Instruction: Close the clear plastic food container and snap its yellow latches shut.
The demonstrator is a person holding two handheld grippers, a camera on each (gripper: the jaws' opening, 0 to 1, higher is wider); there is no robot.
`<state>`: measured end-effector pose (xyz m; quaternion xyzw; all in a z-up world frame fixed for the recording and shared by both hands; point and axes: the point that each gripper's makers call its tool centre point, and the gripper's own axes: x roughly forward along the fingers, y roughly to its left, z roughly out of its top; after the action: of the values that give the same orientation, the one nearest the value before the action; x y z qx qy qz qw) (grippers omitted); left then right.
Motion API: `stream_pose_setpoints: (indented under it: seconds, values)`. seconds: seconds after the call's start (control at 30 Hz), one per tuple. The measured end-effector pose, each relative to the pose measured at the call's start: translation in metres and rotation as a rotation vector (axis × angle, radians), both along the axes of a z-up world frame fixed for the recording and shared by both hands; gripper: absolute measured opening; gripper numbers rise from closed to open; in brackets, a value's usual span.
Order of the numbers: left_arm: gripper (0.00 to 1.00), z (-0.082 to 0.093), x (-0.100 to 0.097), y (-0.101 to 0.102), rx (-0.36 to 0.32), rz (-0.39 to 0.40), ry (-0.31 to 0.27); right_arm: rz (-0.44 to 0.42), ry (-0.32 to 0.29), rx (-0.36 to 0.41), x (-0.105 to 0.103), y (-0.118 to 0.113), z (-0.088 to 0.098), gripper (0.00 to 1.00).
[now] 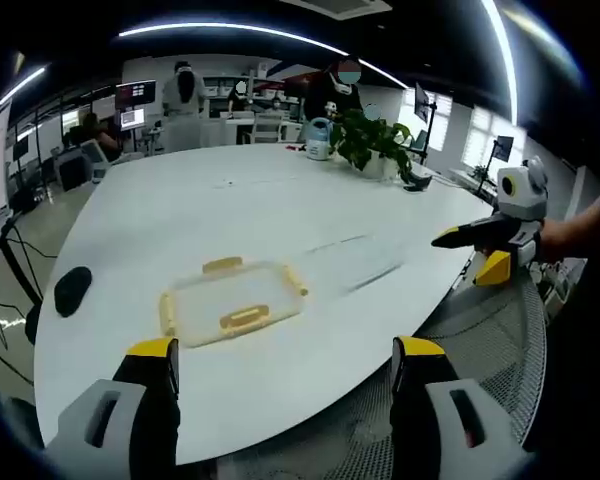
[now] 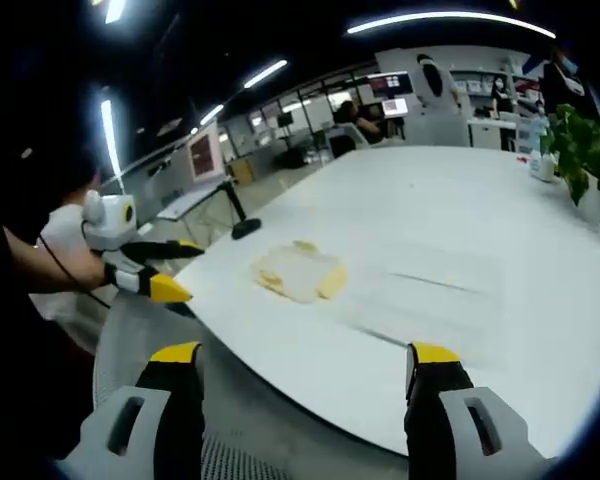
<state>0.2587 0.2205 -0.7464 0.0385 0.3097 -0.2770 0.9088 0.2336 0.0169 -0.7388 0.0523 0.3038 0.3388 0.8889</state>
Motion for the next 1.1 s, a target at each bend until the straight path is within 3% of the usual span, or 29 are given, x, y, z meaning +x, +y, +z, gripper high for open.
stream_pose_setpoints:
  seconds: [1.1]
  values:
    - [0.88, -0.0004, 0.0055, 0.0034, -0.013, 0.015, -0.004, -0.002, 0.010, -0.001, 0.0060, 0.0021, -0.0043, 0.82]
